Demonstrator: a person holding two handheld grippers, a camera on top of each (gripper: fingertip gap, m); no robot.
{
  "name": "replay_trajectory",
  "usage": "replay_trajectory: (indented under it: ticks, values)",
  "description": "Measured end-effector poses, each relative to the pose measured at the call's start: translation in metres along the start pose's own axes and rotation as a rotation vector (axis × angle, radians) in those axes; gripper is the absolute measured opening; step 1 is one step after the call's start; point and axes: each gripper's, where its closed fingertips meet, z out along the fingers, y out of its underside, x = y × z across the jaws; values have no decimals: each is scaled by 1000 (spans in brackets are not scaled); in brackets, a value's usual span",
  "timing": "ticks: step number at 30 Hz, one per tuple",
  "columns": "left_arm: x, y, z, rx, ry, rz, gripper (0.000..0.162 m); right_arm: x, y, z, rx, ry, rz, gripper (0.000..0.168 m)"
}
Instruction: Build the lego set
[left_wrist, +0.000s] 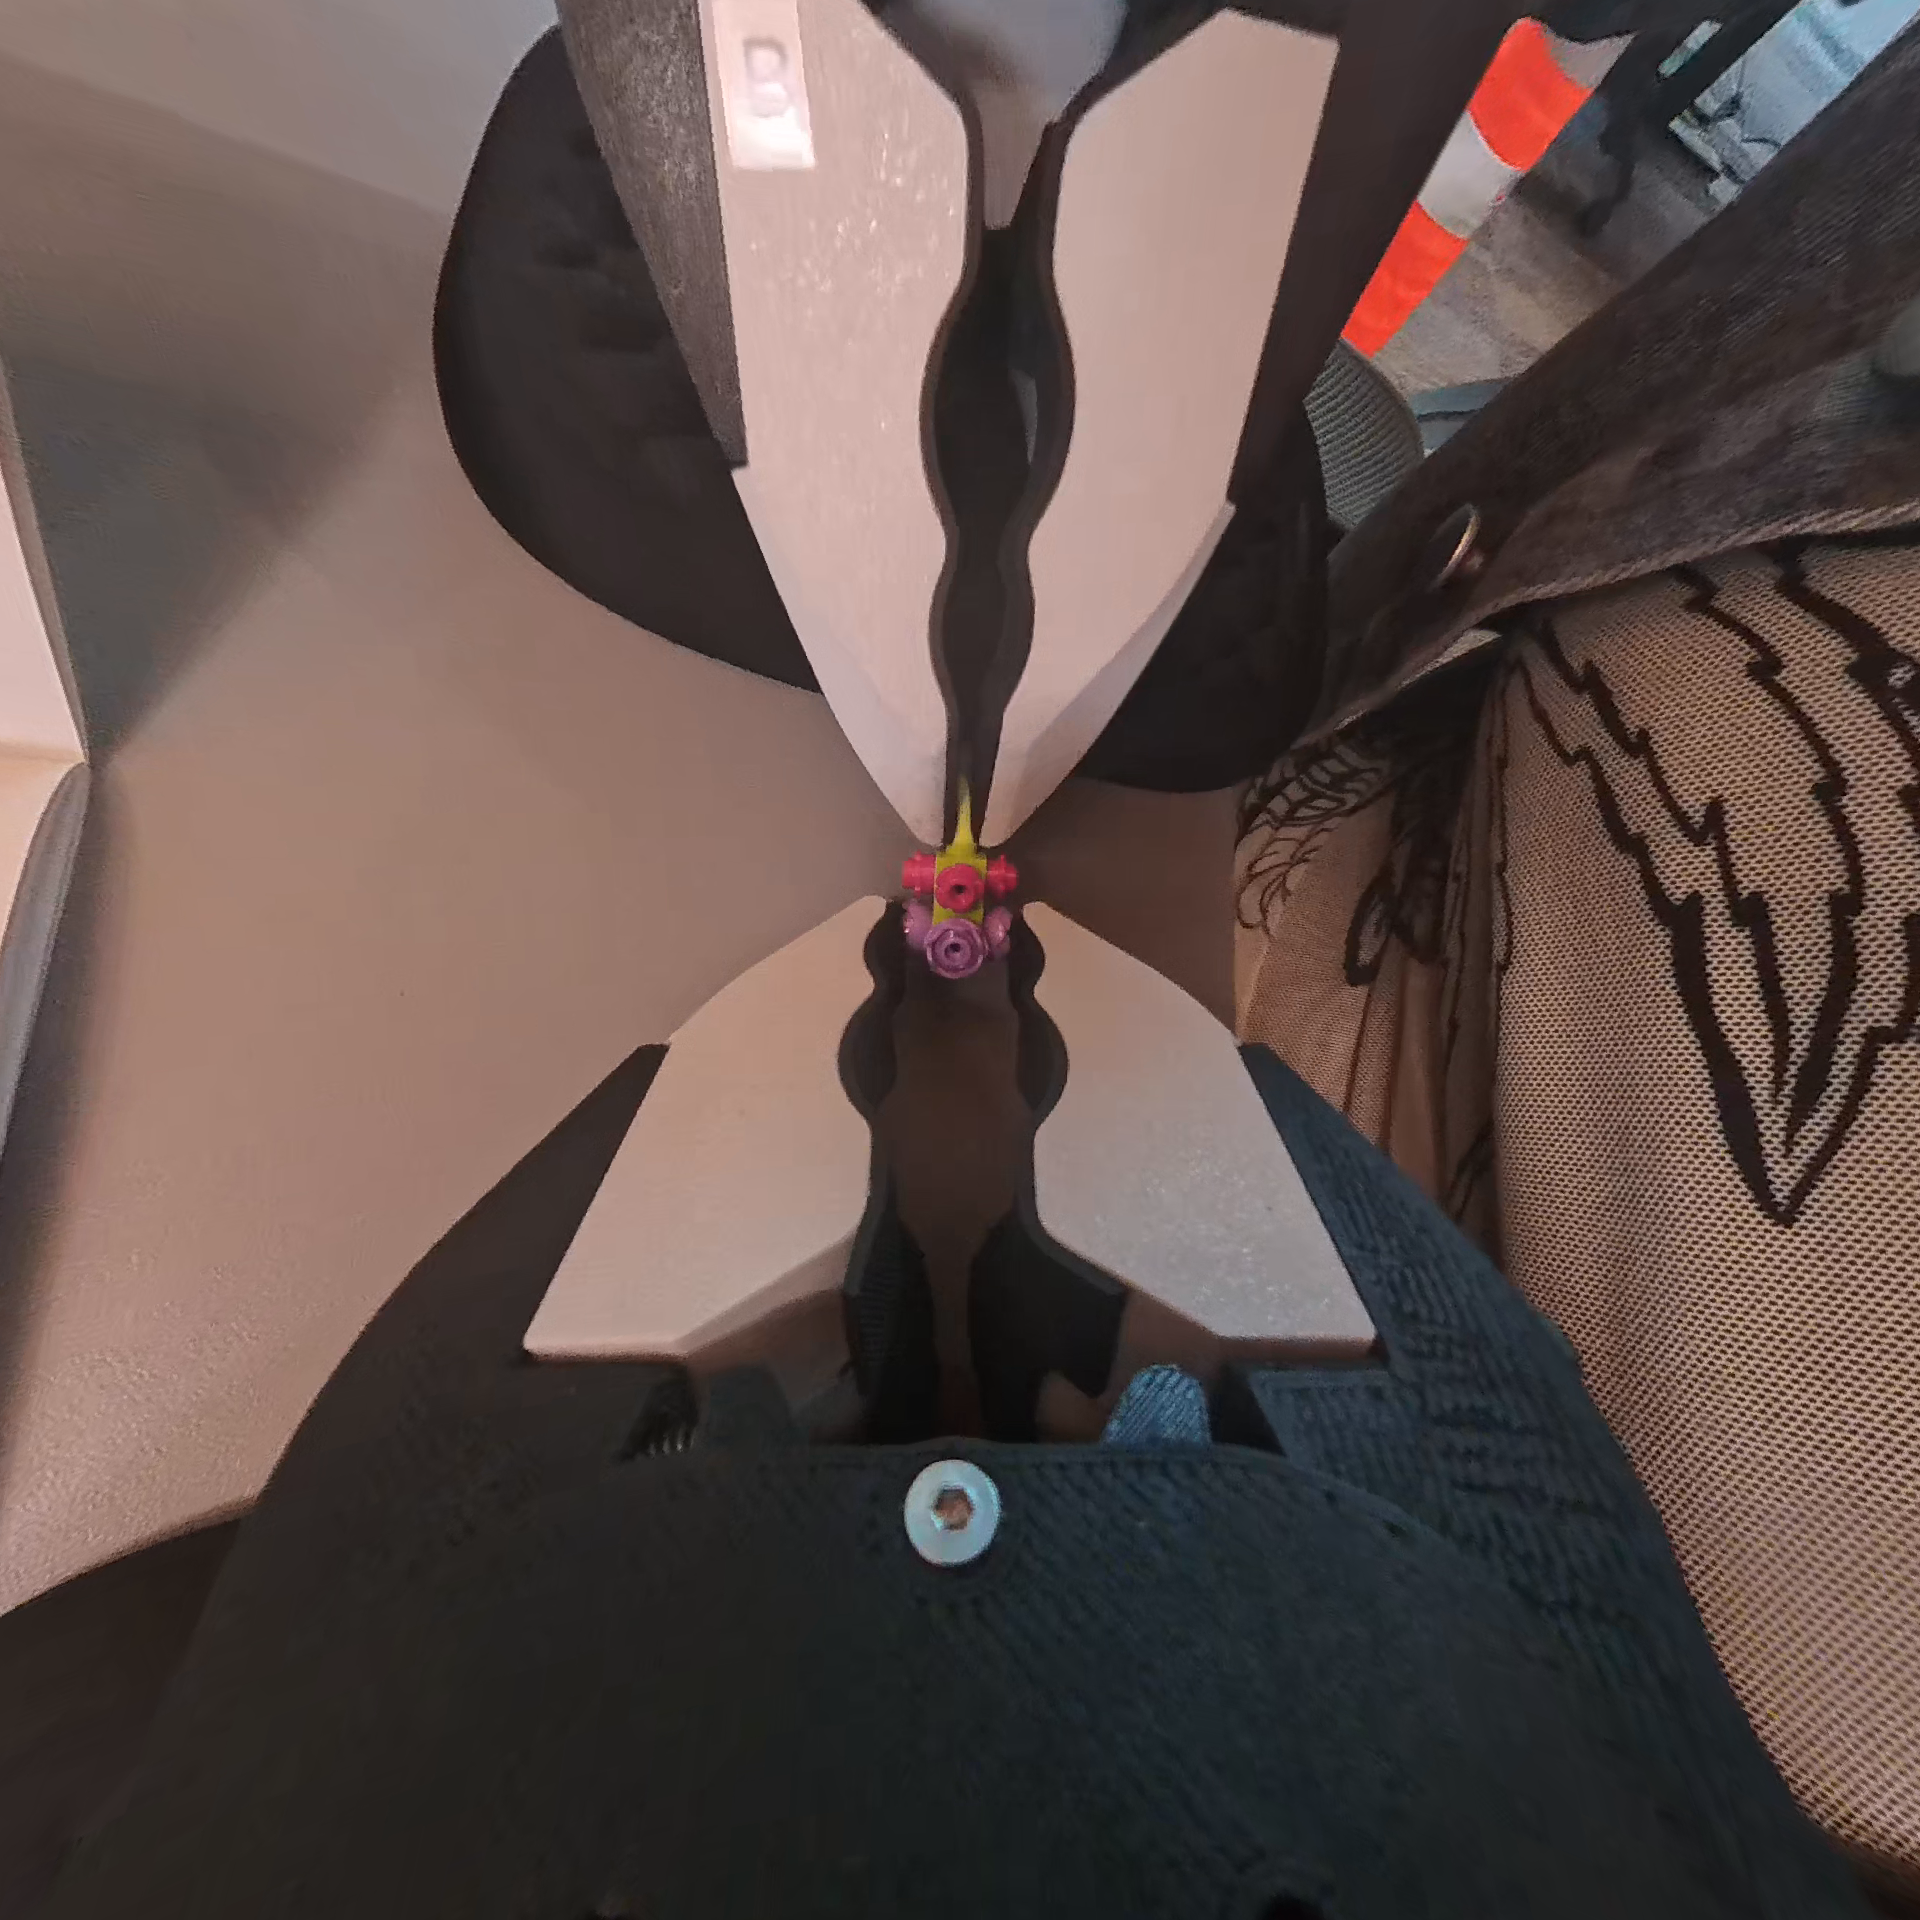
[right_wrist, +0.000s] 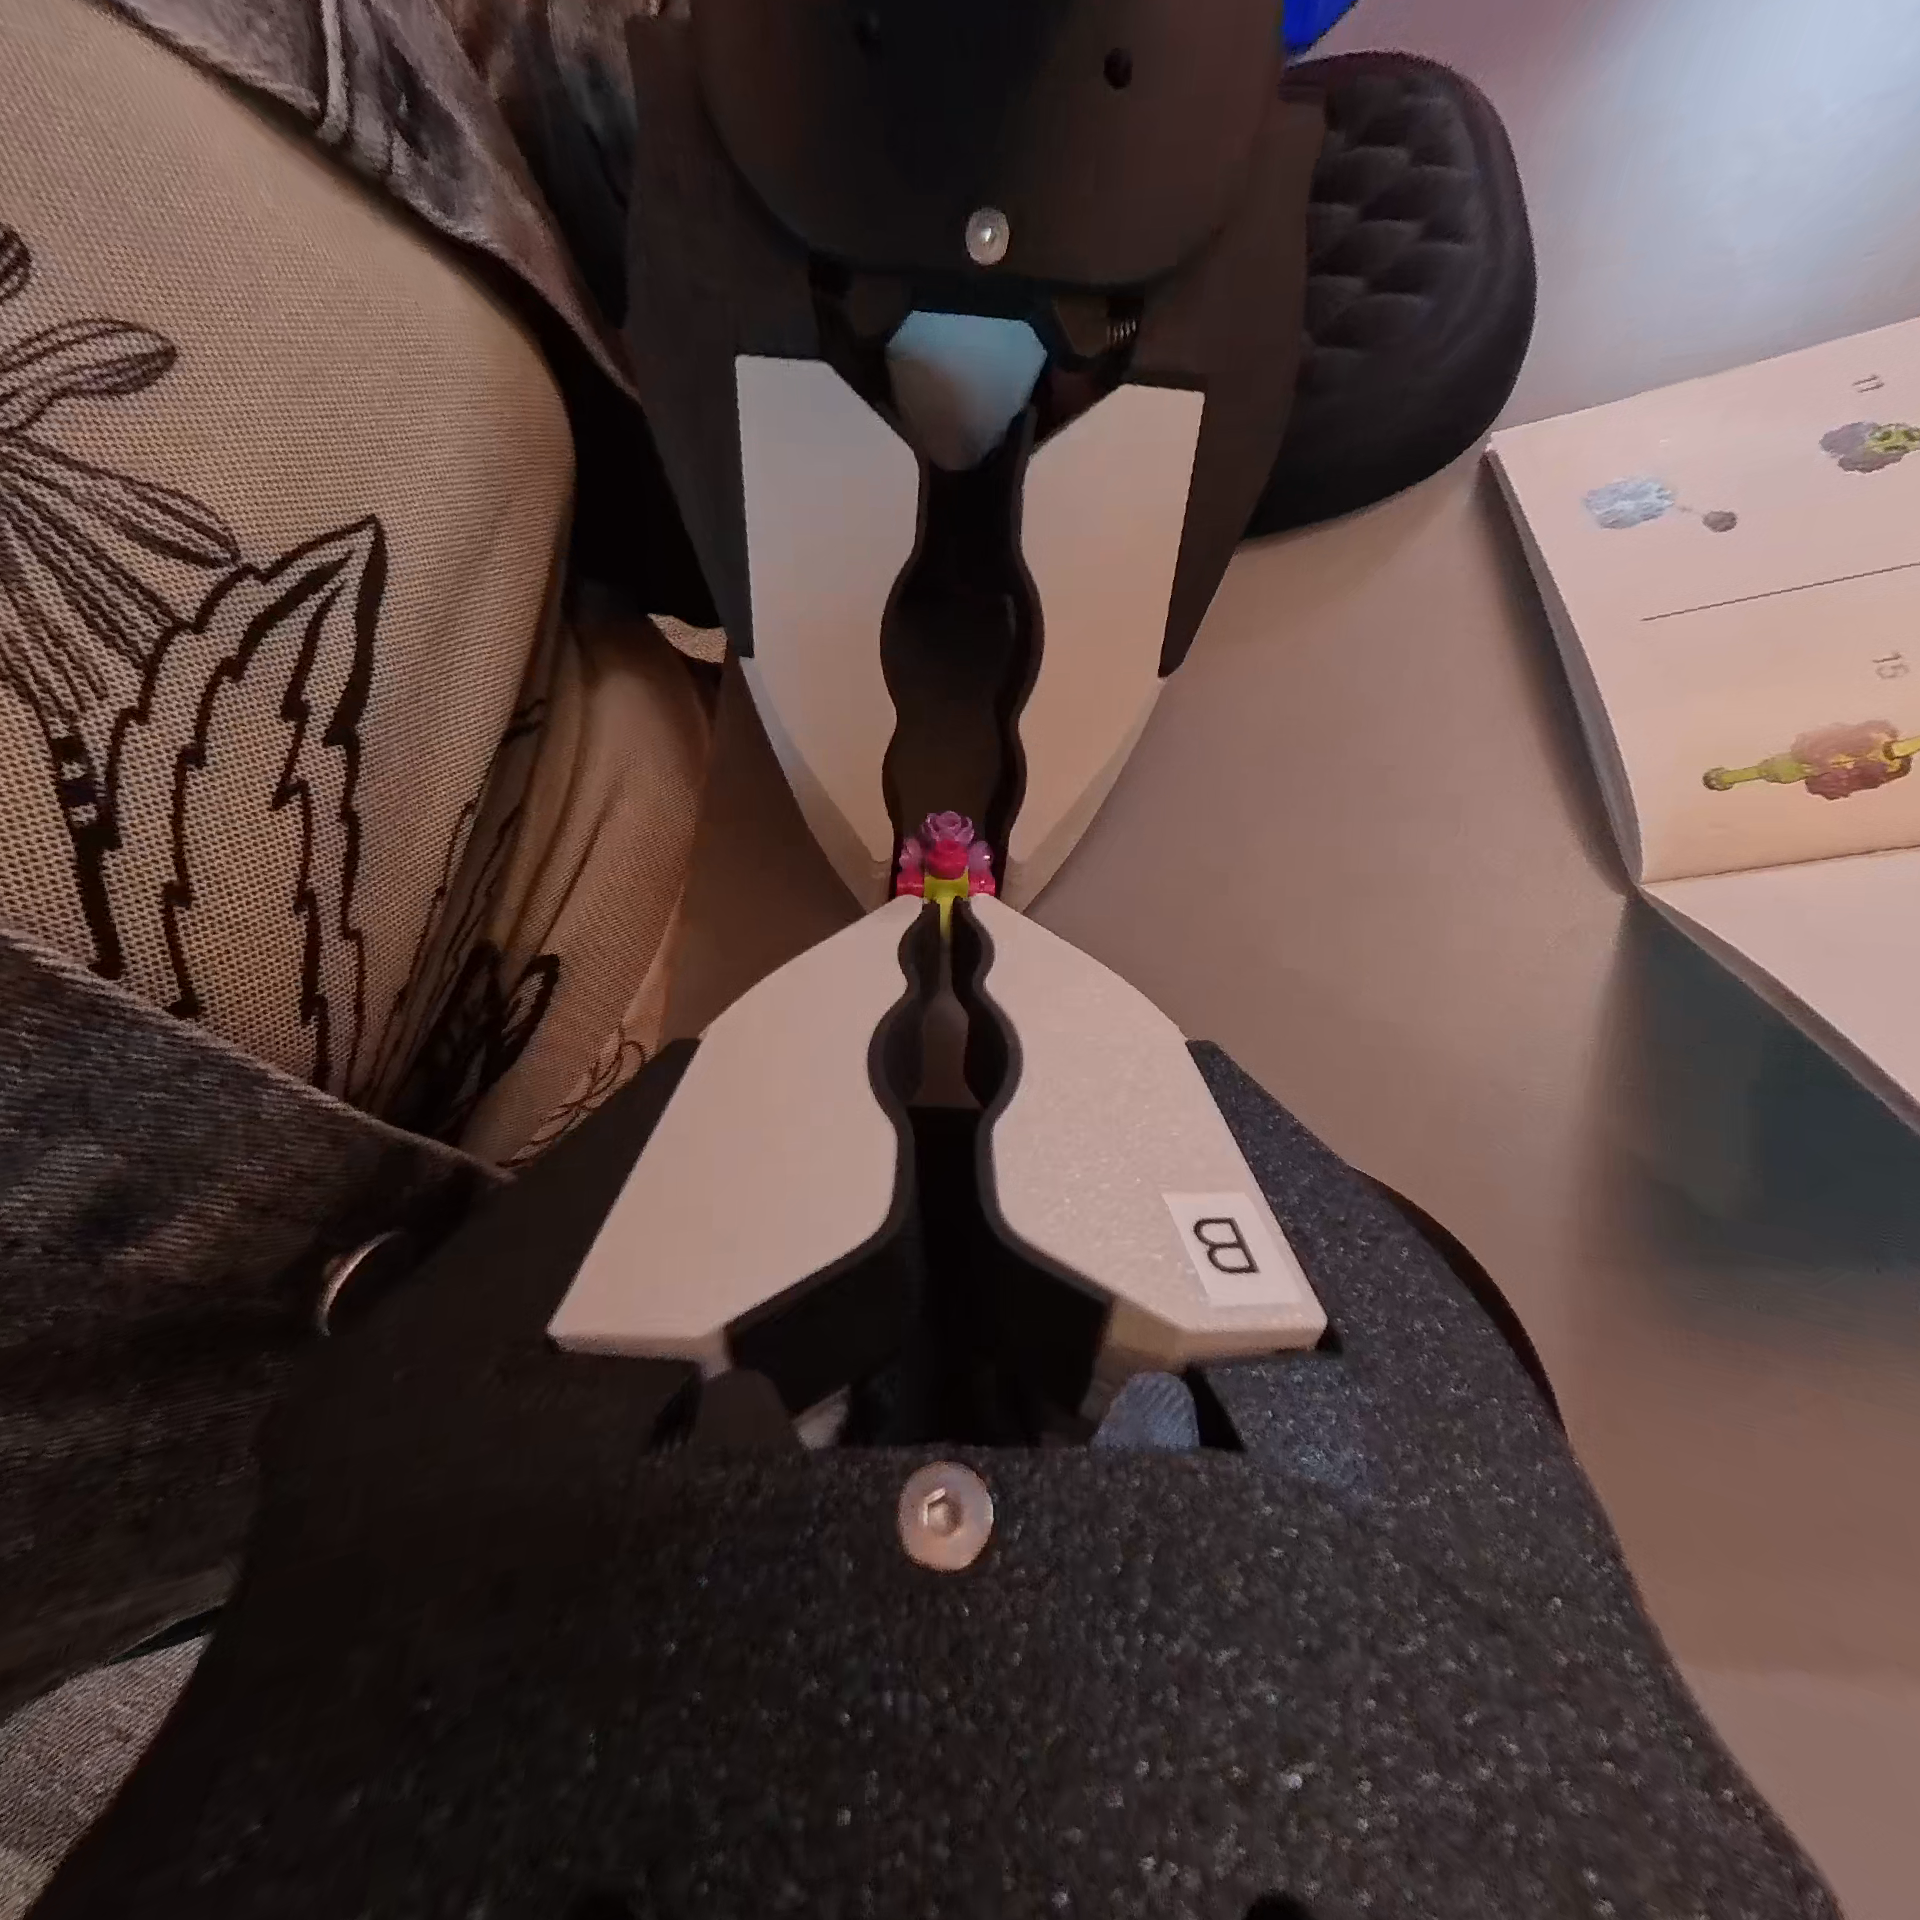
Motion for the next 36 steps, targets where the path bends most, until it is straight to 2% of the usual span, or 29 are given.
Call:
replay_trajectory:
  ticks: [9, 10, 13, 16, 19, 20, 22, 24, 26, 31, 34, 36]
  values:
    - [0, -6, -1, 17, 40, -33, 17, 1, -5, -3, 29, -13, 11, 3]
    - [-3, -13, -6, 74, 41, -62, 17, 2, -12, -9, 88, -18, 32, 7]
    - [-10, -39, -32, 320, 83, -171, 18, 12, -39, -35, 365, 6, 140, 39]
    - [-14, -65, -61, 600, 88, -191, 18, 30, -67, -67, 666, 120, 226, 40]
    - [-19, -98, -104, 1003, 130, -255, 18, 36, -100, -95, 984, 148, 300, 31]
    - [-19, -105, -115, 1107, 162, -264, 18, 35, -108, -99, 1050, 151, 297, 31]
    - [-16, -113, -125, 1200, 241, -268, 18, 32, -122, -95, 1088, 139, 269, 34]
    - [-12, -115, -124, 1202, 269, -248, 18, 32, -130, -85, 1049, 141, 246, 43]
    - [-10, -114, -117, 1167, 233, -204, 18, 29, -136, -81, 1030, 116, 224, 42]
    - [-3, -108, -105, 1054, 156, -111, 18, 23, -133, -73, 964, 87, 206, 31]
    - [0, -108, -101, 1013, 135, -78, 19, 21, -129, -65, 916, 96, 191, 29]
    - [2, -106, -95, 962, 125, -60, 19, 19, -130, -67, 939, 92, 175, 20]
